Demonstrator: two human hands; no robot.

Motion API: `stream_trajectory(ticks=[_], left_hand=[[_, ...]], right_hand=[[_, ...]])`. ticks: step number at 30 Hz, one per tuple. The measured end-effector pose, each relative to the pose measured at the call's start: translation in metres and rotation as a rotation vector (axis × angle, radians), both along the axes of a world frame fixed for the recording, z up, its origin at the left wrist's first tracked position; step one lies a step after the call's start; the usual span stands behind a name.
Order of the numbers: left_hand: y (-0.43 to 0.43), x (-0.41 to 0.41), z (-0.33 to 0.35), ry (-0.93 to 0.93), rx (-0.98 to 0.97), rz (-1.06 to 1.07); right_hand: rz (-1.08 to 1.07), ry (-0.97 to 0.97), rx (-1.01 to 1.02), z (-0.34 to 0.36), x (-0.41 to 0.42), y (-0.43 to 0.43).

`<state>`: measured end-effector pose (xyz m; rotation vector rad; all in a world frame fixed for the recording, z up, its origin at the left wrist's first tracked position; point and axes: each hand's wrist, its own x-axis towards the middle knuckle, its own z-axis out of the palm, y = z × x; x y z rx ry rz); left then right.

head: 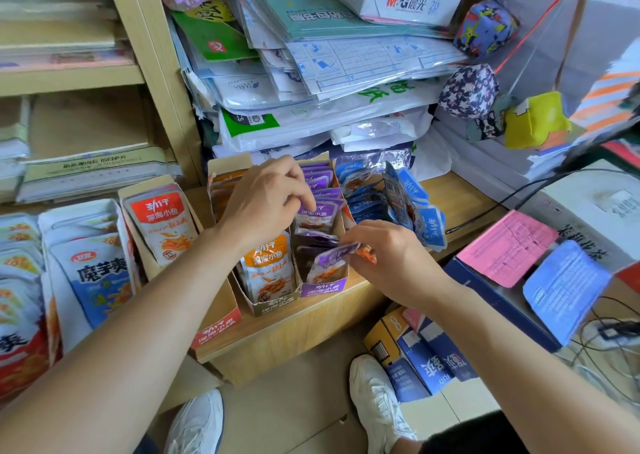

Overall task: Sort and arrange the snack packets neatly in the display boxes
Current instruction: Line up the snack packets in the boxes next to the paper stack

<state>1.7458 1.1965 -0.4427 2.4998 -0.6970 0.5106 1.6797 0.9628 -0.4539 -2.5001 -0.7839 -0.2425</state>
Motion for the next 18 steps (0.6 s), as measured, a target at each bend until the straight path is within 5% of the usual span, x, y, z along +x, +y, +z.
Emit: stream_trajectory(ticks=[8, 18], left_hand=[[0.013, 0.005, 0.005, 0.212, 0.009, 0.015], [0.002, 0.000, 0.003, 0.054, 0.040, 0.156]], right_hand=[[-0.294, -0.072, 0.154, 0.001, 0.032, 0.012], [-0.328, 0.126, 0.188, -0.001, 0.030, 0.029]])
